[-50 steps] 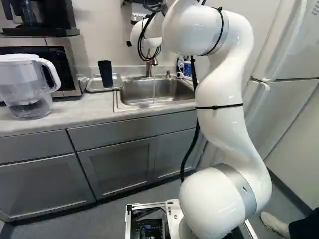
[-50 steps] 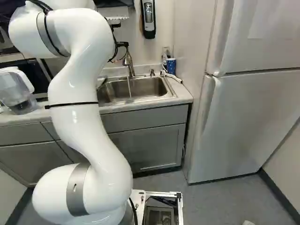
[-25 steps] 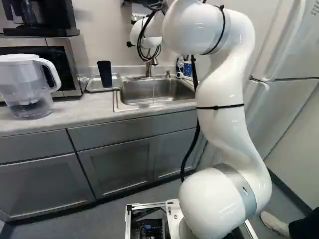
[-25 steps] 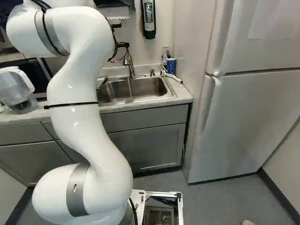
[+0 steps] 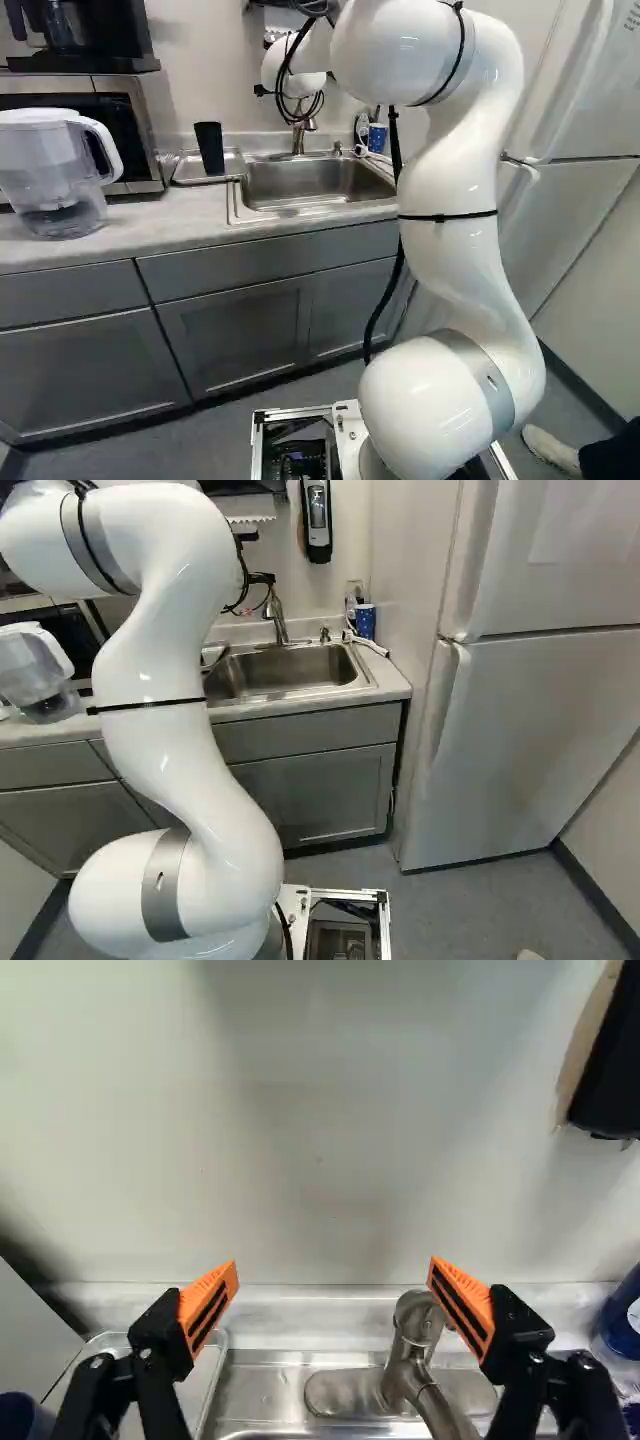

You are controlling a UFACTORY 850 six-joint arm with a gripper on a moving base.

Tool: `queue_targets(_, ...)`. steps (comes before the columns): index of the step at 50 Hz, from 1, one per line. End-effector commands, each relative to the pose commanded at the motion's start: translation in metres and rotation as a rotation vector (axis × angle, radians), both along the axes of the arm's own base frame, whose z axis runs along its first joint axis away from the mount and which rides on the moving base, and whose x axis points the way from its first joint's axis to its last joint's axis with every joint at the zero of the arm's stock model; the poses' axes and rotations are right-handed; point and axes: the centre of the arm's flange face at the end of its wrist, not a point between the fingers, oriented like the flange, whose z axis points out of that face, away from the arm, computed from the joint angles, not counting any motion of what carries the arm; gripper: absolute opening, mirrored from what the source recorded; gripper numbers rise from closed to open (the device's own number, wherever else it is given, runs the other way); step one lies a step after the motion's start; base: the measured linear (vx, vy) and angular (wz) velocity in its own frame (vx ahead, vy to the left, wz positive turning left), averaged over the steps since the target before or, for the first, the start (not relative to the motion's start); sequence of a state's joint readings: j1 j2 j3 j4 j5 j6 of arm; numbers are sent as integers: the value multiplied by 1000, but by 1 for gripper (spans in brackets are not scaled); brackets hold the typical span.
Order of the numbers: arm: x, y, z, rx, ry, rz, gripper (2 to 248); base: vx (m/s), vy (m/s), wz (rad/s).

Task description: Rinse the cup and place it in the tray

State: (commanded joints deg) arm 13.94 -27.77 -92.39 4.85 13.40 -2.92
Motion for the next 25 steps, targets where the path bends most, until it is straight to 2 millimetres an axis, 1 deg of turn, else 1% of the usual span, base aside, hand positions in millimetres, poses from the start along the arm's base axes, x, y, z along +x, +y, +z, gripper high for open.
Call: queue_targets(25,-12,-1,2,3,8,1,247,0,0,0)
